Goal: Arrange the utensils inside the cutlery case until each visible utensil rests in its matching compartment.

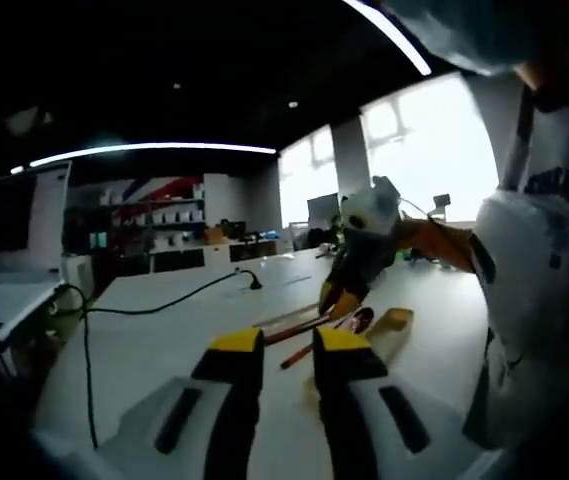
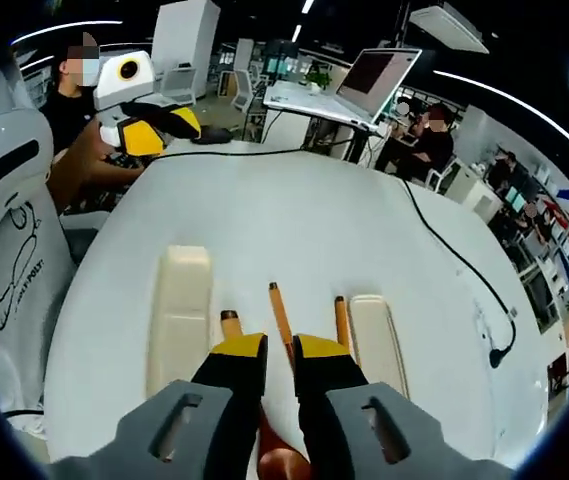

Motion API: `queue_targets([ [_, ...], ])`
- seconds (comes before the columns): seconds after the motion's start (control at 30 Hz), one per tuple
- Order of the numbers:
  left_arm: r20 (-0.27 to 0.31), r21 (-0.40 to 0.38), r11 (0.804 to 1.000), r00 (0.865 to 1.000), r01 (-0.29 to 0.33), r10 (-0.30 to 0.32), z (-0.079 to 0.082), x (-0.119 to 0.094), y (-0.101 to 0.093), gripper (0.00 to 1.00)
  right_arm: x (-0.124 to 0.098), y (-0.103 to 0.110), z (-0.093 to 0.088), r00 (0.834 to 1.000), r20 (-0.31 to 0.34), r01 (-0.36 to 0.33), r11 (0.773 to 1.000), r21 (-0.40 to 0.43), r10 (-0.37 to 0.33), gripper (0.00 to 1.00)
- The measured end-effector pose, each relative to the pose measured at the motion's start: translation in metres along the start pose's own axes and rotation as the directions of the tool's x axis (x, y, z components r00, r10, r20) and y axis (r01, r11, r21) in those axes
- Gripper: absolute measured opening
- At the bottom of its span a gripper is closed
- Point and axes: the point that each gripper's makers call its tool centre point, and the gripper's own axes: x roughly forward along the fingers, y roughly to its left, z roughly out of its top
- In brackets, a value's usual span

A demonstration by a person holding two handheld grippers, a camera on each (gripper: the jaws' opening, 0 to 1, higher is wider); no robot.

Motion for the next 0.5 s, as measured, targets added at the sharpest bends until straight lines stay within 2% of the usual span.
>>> queue_targets([
  [0.5,-0.002,-0.013,1.0,1.0,-0.019,0.019,-0.006,-0.008,0.004,0.21,0.032,-0.008,-0.015,0.995,-0.092,-0.041,0.999,-0.001,0.041,0.09],
])
